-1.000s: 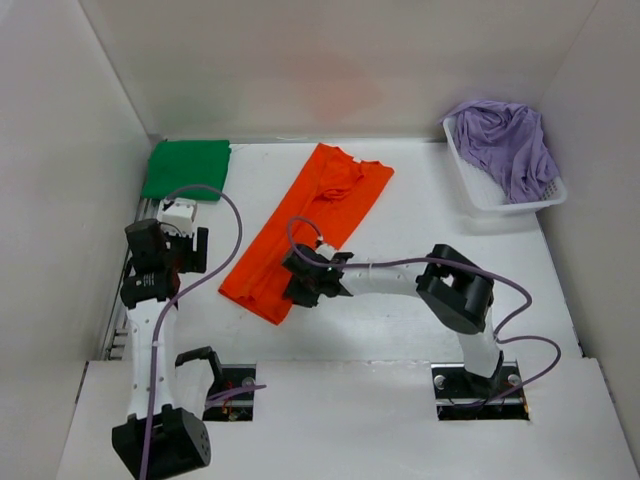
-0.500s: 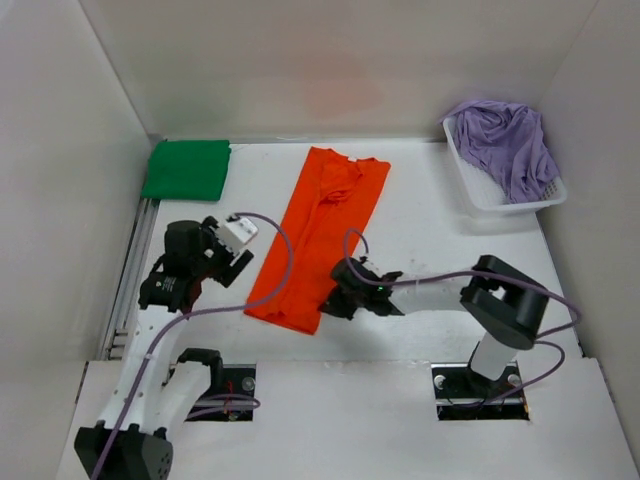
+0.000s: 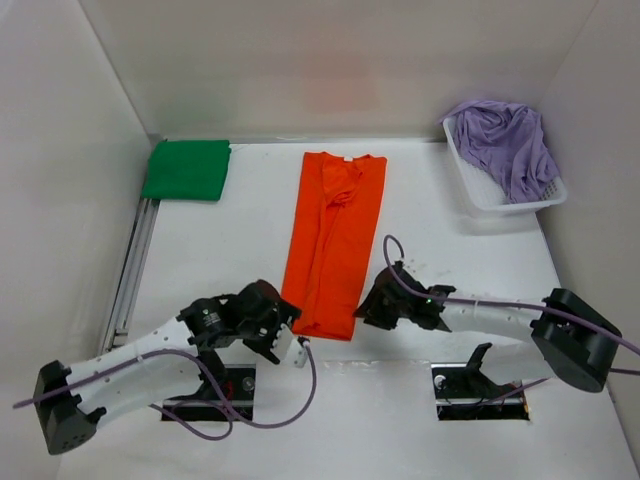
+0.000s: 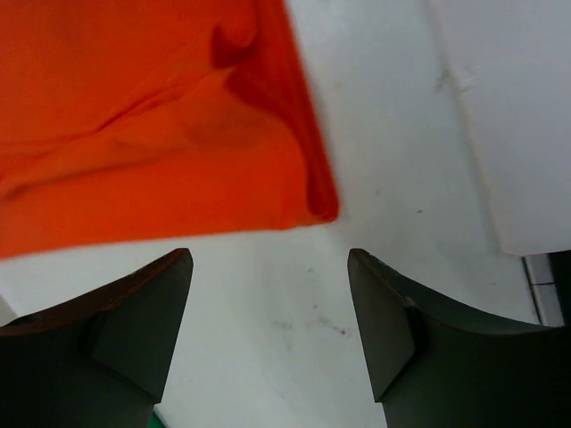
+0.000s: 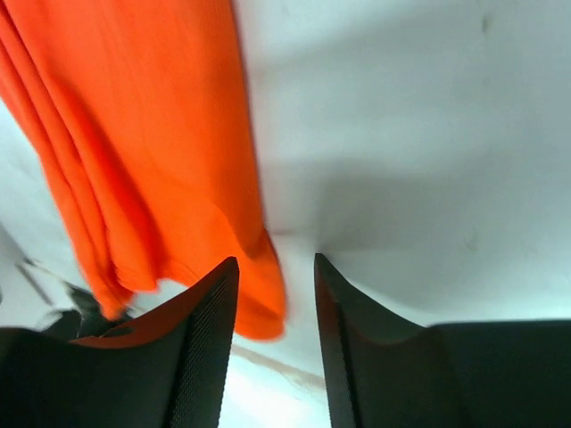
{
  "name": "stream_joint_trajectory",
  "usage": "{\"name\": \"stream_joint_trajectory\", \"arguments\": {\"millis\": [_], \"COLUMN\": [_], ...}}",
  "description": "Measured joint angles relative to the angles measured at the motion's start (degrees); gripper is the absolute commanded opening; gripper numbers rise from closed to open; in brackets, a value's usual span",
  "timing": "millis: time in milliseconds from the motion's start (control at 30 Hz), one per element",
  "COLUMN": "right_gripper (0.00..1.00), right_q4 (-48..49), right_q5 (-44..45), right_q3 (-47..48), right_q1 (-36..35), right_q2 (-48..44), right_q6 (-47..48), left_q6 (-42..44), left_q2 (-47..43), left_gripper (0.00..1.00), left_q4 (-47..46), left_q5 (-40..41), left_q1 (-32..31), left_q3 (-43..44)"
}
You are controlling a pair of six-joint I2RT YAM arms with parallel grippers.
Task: Fold and stack the t-shirts
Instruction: Rotate the tshirt 90 degrees, then grab the bottom of the folded rectangular tshirt with both arms
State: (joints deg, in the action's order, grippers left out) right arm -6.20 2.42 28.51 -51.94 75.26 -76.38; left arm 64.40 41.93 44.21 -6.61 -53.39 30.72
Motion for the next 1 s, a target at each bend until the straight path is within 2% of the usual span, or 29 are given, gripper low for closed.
{"name": "stream_joint_trajectory", "arguments": {"millis": [100,167,400,533,600,733,800,900,1000], "right_gripper": [0.46,0.47,0.48,0.48,0.41,0.14,0.09,0.09,0.09], "right_q4": [-3.96,-6.32,-9.75,-9.66,-9.35,-8.52,-8.02,-6.73,-6.64], "right_q5": [0.68,1.31,2.86,3.1,2.71,1.9,1.53,1.4,1.46], "right_q3": [0.24,1.27,6.99,9.05,9.7,9.97,9.44,7.04,3.13], "right_q1": [-2.4,-4.17,-7.04,-7.74,-8.11,-8.92,-8.96,-8.96,-9.01], "right_q2": [-1.79,-1.9,2.19,5.7,6.91,8.55,8.66,6.71,2.27], "right_q6": [1.6,2.12,3.32,3.74,3.74,3.74,3.37,2.16,0.87], "left_q6": [1.36,2.16,4.52,4.87,5.09,5.88,6.05,6.1,6.14], "left_q2": [2.47,4.63,12.79,15.43,15.96,17.03,17.42,17.7,17.53], "left_gripper": [0.69,0.68,0.66,0.59,0.49,0.21,0.13,0.1,0.12], "left_q4": [-0.24,-1.05,-6.32,-10.05,-11.5,-12.68,-12.52,-12.11,-11.72], "left_q5": [0.5,0.83,1.42,1.46,1.49,1.11,1.05,1.05,1.05], "left_q1": [-5.22,-5.92,-1.51,0.11,0.09,0.07,0.0,-0.28,-1.18], "left_q3": [-2.08,-3.61,-5.51,-5.03,-5.03,-5.38,-5.53,-5.53,-5.53]}}
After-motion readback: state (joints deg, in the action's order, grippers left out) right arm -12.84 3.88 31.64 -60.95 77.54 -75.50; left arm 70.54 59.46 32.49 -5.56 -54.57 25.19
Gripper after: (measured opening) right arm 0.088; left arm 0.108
